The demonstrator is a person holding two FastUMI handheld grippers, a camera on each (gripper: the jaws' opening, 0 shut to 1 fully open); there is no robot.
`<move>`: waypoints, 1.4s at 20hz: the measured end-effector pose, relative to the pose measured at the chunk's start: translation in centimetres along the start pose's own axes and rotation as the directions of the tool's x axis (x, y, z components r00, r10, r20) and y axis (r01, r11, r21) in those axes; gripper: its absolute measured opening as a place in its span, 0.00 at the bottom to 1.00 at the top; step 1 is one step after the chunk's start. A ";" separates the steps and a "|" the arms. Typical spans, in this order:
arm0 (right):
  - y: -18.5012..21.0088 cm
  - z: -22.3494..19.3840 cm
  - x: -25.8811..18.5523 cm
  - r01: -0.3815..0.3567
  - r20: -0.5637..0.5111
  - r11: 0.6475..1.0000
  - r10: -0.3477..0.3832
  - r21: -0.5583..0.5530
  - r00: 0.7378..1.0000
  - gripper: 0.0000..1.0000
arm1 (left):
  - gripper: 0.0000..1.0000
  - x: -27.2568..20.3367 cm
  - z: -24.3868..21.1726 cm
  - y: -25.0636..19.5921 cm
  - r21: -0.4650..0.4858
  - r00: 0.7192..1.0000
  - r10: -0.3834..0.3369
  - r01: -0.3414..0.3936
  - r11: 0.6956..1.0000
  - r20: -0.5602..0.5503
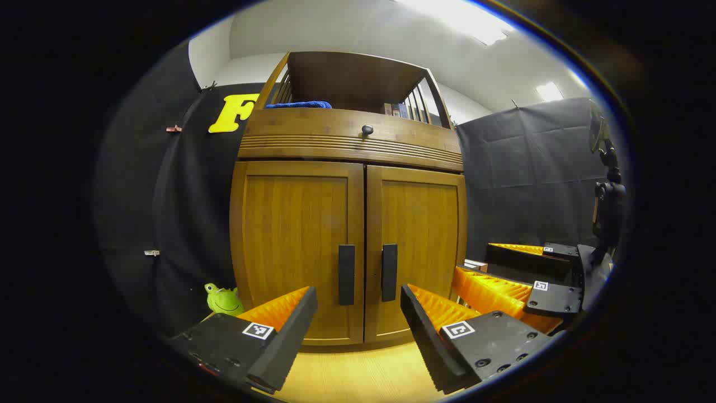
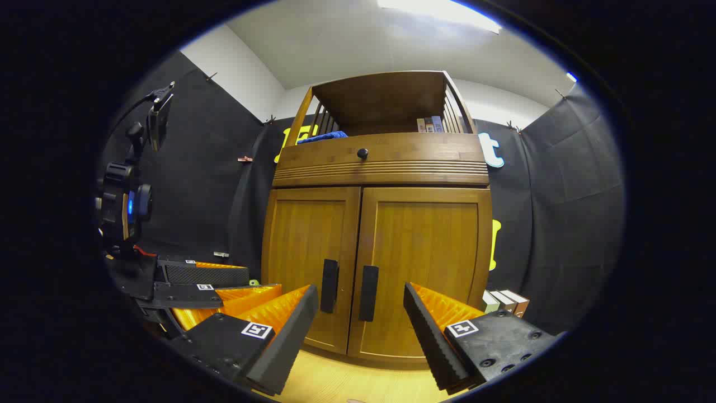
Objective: Open the right door of the double-door shoe cabinet with the right hand, and open the left door with the left hand.
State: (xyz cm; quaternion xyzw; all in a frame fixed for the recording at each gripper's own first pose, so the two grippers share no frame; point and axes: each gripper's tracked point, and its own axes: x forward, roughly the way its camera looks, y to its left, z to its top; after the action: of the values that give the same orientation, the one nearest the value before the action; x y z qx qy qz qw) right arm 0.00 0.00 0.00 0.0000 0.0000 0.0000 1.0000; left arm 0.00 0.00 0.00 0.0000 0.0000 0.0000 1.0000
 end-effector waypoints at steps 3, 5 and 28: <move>-0.3 0.1 0.2 0.015 0.006 1.000 -0.015 -0.009 1.000 0.97 | 0.94 0.2 0.4 0.6 0.008 0.999 0.021 -0.021 1.000 0.027; -0.5 0.2 0.3 0.019 0.004 1.000 -0.019 -0.013 1.000 0.97 | 0.94 0.4 0.3 0.5 0.015 0.999 0.023 -0.024 1.000 0.026; -0.3 0.5 1.1 0.010 0.005 1.000 -0.010 0.015 1.000 0.97 | 0.94 0.1 1.0 0.7 0.026 0.999 0.012 -0.014 1.000 0.048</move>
State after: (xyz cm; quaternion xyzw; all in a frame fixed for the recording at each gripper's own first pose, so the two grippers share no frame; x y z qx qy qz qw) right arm 1.05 -0.34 0.54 0.0076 -0.0027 -0.0051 1.0000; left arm 0.10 0.71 1.01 0.0133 -0.0239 0.0066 0.9996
